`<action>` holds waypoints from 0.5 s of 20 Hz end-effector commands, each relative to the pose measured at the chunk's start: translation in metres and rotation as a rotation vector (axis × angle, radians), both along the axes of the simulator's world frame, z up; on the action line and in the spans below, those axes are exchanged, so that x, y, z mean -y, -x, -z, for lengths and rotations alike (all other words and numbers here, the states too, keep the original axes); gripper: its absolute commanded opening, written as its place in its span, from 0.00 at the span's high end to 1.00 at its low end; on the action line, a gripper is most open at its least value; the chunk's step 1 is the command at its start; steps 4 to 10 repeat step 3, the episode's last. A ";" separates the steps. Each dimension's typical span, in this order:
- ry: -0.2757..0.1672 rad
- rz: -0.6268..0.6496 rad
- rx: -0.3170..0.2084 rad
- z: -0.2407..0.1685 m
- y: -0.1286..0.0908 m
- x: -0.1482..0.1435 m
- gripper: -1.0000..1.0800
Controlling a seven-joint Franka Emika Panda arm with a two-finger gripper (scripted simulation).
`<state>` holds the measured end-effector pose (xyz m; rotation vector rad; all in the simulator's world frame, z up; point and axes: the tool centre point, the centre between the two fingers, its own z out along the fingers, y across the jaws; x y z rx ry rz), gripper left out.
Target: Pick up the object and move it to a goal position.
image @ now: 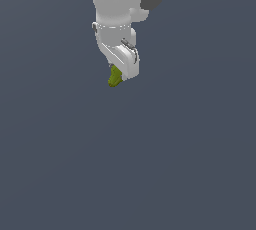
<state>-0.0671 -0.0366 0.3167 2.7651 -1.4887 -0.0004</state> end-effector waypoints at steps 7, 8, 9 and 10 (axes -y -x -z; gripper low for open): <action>-0.001 -0.001 0.001 -0.003 -0.001 -0.001 1.00; -0.001 -0.001 0.001 -0.003 -0.001 -0.001 1.00; -0.001 -0.001 0.001 -0.003 -0.001 -0.001 1.00; -0.001 -0.001 0.001 -0.003 -0.001 -0.001 1.00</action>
